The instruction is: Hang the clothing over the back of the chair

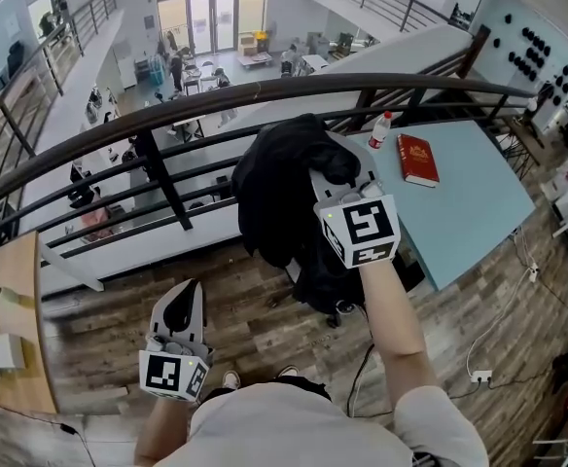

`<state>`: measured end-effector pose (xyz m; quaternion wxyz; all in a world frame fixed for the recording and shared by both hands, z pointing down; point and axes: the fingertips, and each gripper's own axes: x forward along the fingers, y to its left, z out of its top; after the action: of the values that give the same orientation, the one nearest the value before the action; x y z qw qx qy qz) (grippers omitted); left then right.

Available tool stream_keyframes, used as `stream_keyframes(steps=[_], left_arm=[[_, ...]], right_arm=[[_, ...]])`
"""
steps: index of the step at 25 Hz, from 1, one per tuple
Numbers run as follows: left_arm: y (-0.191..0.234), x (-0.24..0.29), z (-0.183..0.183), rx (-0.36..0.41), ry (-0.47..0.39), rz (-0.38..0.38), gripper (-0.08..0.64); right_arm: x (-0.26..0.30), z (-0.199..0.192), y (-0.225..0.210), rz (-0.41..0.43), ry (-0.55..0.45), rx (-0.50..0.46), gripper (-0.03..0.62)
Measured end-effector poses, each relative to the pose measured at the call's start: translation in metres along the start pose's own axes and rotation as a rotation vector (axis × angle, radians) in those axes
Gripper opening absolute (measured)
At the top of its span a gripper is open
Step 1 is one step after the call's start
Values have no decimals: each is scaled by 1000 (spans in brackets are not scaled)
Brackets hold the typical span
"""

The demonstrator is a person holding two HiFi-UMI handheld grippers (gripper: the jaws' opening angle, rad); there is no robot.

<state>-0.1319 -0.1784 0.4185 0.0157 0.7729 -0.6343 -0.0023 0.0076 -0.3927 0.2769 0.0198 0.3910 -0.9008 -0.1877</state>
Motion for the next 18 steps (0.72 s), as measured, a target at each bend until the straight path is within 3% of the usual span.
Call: stream_keyframes(steps=[2,5,7,10,14,18], left_arm=[[-1,1,-1,1,3,-1,21],[-2,1,-5,-6,12,3,21],[-3,-1,-6,-11,15,4,21],[-1,-4,-8,-16,14,9,21],[2,-9,-10,-32,13,13,21],[3,-9,-11,-42,13,1,21]], right_arm=[[7,4,-8,-4,-9,25,106],[23,-27,10,96,119,10,110],[27,-39,30,158,197,-38,123],[27,-43,53,197,252,-134,123],[21,-48,77,233,275,-156,121],[25,-64,97,274,382,-272,130]])
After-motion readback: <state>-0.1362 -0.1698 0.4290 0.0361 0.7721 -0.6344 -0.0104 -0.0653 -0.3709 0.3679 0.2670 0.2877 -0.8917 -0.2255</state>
